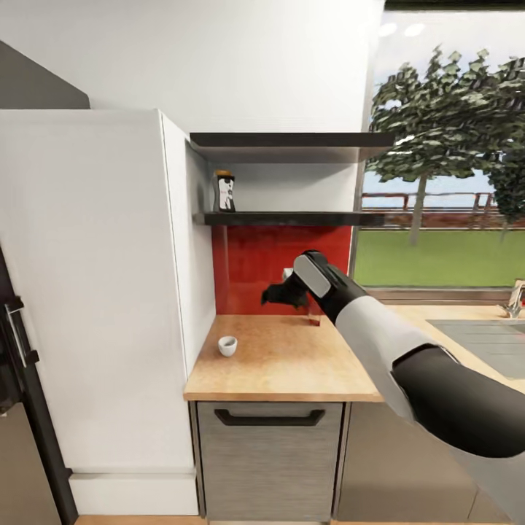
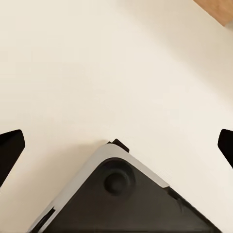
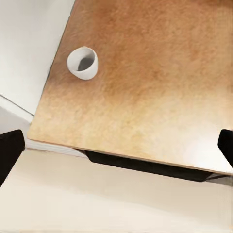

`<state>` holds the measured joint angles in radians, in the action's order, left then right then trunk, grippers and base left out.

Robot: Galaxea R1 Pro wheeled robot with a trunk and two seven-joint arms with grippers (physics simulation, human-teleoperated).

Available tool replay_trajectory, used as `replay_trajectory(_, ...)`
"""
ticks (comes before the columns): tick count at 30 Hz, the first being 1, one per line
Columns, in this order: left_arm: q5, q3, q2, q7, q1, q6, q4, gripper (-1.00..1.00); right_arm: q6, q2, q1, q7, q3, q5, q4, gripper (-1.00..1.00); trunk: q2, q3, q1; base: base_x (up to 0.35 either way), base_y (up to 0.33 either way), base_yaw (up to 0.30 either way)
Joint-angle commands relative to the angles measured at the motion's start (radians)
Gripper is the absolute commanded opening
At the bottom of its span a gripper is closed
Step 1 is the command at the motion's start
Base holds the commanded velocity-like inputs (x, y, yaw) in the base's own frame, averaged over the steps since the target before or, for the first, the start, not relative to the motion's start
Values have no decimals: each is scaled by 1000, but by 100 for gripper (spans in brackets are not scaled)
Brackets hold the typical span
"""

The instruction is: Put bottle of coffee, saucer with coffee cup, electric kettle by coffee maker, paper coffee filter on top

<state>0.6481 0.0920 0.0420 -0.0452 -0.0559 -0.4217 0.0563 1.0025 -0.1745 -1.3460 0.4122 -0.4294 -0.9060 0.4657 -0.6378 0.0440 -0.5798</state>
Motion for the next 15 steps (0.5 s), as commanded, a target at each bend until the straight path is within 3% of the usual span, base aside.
replay_trajectory(1, 1, 8, 0, -5, -1, 0, -12, 100, 13, 0, -5, 25, -4, -16, -20, 100, 0, 0, 0, 192, 121, 0)
replay_trajectory(6, 6, 9, -2, -5, -1, 0, -33, 100, 39, 0, -8, 46, -2, -24, -81, 100, 0, 0, 0, 236, 149, 0)
replay_trajectory(14, 9, 11, -4, -5, -1, 0, -37, 100, 45, 0, -8, 44, 4, -28, -97, 100, 0, 0, 0, 265, 166, 2)
replay_trajectory(15, 11, 11, -5, -5, -1, -1, -39, 100, 45, 0, -7, 5, 2, -28, -145, 100, 0, 0, 0, 191, 110, 99)
